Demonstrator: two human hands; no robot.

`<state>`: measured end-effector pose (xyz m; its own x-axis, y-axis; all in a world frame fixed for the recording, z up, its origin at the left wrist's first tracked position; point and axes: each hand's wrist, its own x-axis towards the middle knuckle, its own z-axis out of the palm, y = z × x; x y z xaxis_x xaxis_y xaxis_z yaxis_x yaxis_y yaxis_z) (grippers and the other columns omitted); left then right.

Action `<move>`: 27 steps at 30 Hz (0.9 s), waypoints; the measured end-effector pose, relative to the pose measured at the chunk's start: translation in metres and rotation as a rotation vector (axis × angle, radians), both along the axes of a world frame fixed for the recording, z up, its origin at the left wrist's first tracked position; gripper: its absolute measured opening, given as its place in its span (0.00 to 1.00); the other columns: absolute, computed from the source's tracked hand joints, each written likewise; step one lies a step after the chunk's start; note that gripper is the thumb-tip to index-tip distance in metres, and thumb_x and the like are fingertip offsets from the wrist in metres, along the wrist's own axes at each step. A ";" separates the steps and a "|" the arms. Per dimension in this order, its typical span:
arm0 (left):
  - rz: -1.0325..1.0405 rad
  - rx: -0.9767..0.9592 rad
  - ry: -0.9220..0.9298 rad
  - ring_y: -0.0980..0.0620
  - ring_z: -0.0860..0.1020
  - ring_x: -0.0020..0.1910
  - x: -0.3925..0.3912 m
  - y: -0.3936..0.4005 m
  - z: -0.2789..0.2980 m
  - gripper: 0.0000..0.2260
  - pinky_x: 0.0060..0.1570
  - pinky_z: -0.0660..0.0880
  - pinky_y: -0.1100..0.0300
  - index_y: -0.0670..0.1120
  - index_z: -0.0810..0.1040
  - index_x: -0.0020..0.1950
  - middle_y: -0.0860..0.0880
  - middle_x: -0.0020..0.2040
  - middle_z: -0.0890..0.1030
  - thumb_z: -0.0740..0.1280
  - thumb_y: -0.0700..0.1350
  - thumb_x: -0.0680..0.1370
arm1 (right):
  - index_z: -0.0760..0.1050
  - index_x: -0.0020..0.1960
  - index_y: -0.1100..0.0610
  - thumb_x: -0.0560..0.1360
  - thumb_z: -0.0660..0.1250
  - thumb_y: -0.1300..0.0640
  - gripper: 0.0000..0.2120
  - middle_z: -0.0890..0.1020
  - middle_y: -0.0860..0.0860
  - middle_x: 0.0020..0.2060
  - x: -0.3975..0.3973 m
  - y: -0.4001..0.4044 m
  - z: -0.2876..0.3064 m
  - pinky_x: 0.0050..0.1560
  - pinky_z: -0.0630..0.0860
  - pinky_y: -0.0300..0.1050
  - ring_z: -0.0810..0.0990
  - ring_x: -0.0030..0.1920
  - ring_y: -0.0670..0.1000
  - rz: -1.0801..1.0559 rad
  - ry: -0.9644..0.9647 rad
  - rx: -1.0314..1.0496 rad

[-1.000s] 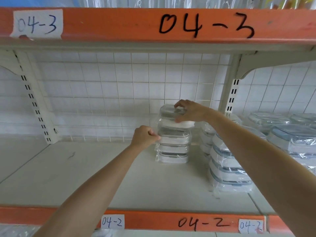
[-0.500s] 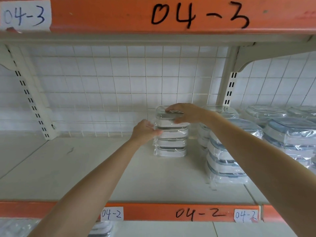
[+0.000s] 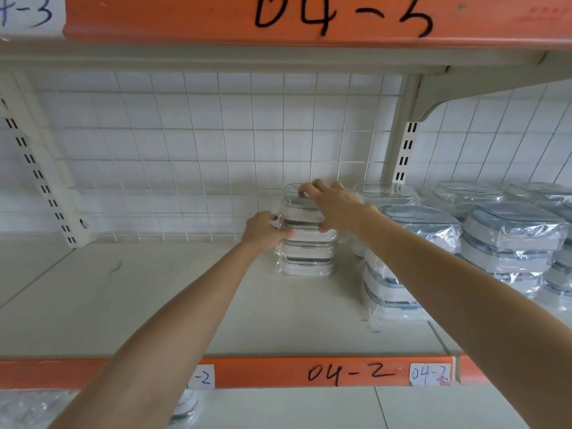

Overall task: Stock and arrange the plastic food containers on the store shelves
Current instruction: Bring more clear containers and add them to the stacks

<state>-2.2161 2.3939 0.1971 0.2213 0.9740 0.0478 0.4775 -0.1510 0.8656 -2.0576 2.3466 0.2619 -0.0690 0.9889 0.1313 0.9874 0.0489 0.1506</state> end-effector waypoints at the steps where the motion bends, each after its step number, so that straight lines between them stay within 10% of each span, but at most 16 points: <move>1: 0.014 -0.005 -0.019 0.45 0.83 0.43 0.001 -0.001 -0.002 0.26 0.54 0.78 0.54 0.39 0.73 0.63 0.42 0.48 0.81 0.76 0.43 0.69 | 0.56 0.71 0.49 0.67 0.76 0.56 0.41 0.65 0.48 0.66 -0.001 -0.001 0.000 0.56 0.75 0.57 0.66 0.65 0.59 -0.011 -0.016 0.008; 6: 0.023 0.026 0.104 0.44 0.79 0.55 -0.001 -0.004 -0.004 0.24 0.59 0.74 0.54 0.40 0.73 0.63 0.44 0.56 0.79 0.73 0.50 0.71 | 0.55 0.72 0.48 0.68 0.75 0.54 0.41 0.65 0.46 0.68 -0.003 0.000 -0.002 0.61 0.68 0.55 0.67 0.66 0.58 -0.018 -0.052 0.027; 11: -0.072 0.143 0.370 0.48 0.74 0.44 -0.015 -0.013 0.002 0.07 0.39 0.69 0.59 0.47 0.75 0.40 0.48 0.41 0.76 0.71 0.49 0.72 | 0.55 0.72 0.49 0.68 0.75 0.53 0.41 0.64 0.46 0.70 -0.004 -0.005 0.003 0.66 0.62 0.58 0.63 0.70 0.54 0.010 -0.076 0.009; 19: -0.147 0.310 0.834 0.46 0.74 0.59 -0.060 -0.044 0.018 0.15 0.54 0.71 0.57 0.45 0.74 0.61 0.46 0.60 0.76 0.65 0.49 0.77 | 0.60 0.69 0.56 0.74 0.65 0.51 0.27 0.67 0.53 0.64 -0.038 -0.028 -0.002 0.62 0.64 0.52 0.65 0.65 0.54 0.289 -0.277 0.205; 27: -0.218 0.317 1.153 0.44 0.74 0.57 -0.114 -0.094 -0.004 0.14 0.51 0.71 0.55 0.44 0.71 0.62 0.45 0.59 0.74 0.61 0.49 0.79 | 0.64 0.68 0.57 0.77 0.61 0.55 0.21 0.71 0.54 0.63 -0.088 -0.064 -0.049 0.60 0.66 0.49 0.69 0.63 0.55 0.476 -0.118 -0.142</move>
<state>-2.3302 2.3003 0.1932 0.4486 0.8920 -0.0557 0.8811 -0.4518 -0.1398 -2.1455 2.2826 0.2128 -0.5228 0.8516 -0.0378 0.8271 0.5175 0.2194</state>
